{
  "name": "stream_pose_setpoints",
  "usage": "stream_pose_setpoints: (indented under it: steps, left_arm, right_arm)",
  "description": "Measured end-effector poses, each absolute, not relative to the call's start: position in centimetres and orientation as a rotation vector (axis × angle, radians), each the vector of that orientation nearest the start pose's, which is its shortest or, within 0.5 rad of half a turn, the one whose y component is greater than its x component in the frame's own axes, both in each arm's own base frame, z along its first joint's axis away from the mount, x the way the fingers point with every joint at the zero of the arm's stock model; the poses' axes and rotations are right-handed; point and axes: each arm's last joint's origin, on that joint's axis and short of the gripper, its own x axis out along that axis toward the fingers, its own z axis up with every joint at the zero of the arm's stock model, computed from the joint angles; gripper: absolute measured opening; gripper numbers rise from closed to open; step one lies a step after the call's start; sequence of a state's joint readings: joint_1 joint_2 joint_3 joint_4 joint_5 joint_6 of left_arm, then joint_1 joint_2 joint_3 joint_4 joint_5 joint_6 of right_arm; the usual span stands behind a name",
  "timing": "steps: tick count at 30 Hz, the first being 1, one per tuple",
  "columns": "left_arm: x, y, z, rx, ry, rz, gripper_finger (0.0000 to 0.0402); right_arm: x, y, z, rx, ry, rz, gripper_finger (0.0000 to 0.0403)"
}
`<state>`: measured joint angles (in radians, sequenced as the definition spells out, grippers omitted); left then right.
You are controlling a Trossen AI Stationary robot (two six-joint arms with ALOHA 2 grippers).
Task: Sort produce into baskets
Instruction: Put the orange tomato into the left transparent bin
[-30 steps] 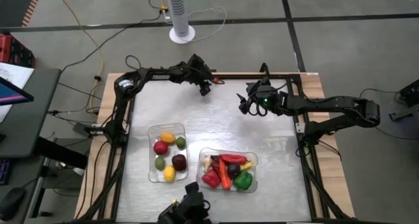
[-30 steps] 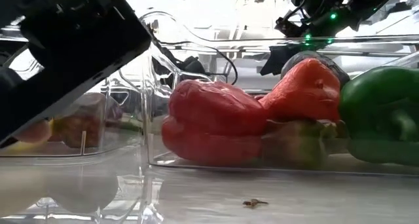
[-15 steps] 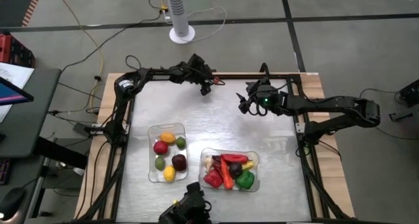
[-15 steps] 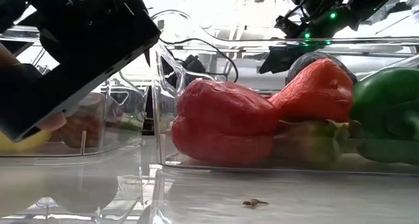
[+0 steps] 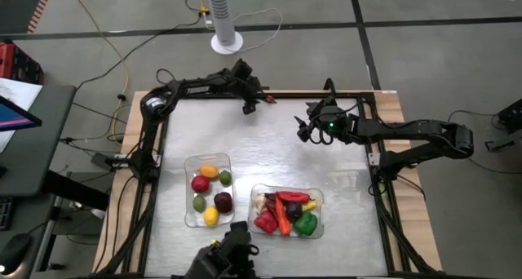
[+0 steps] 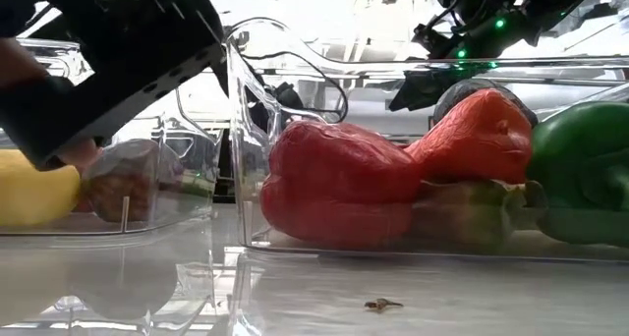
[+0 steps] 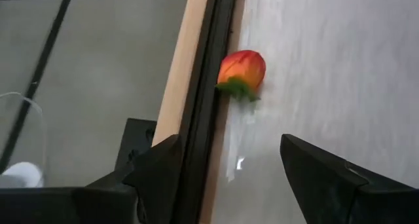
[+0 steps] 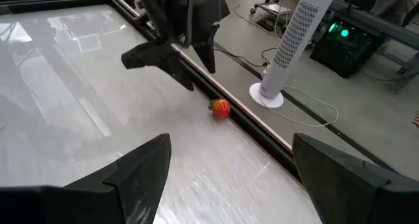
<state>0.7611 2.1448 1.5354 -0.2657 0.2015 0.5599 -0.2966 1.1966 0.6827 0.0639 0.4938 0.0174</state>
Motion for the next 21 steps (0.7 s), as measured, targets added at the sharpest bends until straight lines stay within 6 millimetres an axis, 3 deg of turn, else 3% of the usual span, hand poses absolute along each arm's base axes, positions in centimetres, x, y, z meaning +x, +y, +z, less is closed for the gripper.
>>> stream_pose_setpoints:
  steps: [7, 12, 21]
  left_arm:
    - [33.2, 32.1, 16.2, 0.098, 0.833, 0.251, 0.024]
    - [34.5, 31.5, 15.0, 0.121, 0.856, 0.253, 0.023]
    - [35.6, 30.5, 15.3, 0.112, 0.853, 0.27, 0.0228]
  right_arm:
    - [23.5, -8.8, 24.1, -0.028, 0.45, -0.787, 0.0344]
    - [23.5, -8.8, 24.1, -0.027, 0.447, -0.787, 0.0344]
    - [23.5, -8.8, 24.1, -0.027, 0.447, -0.787, 0.0344]
